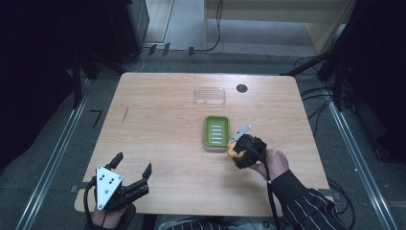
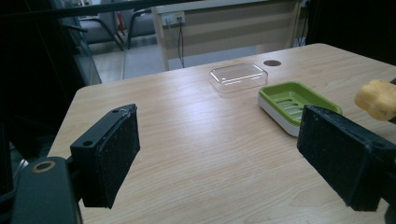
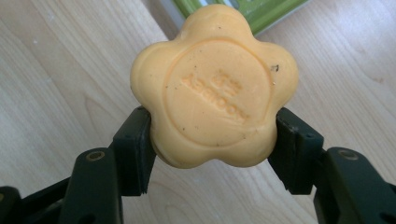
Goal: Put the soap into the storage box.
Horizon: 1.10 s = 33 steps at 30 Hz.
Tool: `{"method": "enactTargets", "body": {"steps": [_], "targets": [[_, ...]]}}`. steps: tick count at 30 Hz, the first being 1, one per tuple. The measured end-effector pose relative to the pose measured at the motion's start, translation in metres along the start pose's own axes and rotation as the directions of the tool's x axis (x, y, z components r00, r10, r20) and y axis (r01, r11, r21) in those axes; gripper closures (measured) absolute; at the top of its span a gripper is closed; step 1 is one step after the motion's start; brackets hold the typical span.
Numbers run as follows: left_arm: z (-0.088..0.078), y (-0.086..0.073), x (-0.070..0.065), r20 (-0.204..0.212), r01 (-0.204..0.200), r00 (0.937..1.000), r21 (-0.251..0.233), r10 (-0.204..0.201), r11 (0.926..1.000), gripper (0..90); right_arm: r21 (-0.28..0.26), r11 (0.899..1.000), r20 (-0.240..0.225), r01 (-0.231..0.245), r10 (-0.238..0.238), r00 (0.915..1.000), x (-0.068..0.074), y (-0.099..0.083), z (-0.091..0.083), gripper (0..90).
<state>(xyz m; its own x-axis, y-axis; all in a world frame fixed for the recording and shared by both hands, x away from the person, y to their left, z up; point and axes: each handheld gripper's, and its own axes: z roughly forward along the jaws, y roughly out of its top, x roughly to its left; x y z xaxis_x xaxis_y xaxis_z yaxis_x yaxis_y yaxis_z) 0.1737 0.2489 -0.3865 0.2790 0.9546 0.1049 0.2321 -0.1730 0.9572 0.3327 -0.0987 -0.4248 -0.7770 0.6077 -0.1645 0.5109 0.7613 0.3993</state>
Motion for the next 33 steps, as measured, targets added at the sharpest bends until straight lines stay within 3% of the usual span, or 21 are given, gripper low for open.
{"method": "enactTargets", "body": {"steps": [33], "targets": [[0.000,0.000,0.001,-0.002,0.003,1.0000,0.002,-0.003,1.0000,13.7,-0.071,0.997,0.028,0.004,-0.002,0.9996,-0.011,0.029,0.002,39.7]]}}
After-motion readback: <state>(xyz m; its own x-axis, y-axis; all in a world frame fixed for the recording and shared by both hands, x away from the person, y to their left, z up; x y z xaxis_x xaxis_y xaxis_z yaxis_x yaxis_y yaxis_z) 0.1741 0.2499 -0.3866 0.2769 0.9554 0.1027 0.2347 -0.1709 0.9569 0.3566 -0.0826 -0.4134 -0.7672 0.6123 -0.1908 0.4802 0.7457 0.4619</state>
